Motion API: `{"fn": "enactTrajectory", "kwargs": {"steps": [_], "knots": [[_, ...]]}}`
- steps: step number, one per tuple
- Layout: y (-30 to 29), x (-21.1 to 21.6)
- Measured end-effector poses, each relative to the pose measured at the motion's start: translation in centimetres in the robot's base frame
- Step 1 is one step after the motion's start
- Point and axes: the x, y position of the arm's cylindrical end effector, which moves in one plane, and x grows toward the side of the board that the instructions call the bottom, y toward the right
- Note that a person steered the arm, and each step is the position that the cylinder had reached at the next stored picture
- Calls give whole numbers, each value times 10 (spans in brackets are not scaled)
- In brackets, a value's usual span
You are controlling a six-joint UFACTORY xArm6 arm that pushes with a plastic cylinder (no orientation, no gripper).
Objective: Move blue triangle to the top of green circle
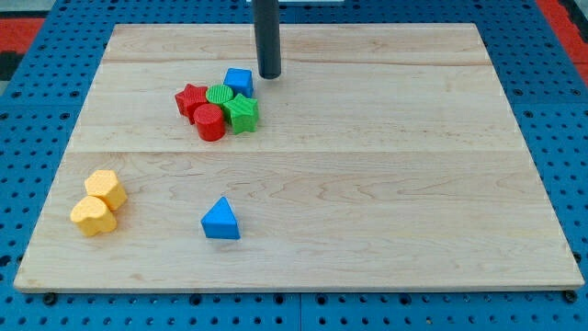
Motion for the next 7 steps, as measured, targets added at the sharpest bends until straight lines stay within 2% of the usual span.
{"fn": "enactTrajectory", "kwargs": {"steps": [1, 3, 4, 6, 7], "knots": [[-25, 11], [65, 16], [123, 42], [196, 126], [200, 195]]}}
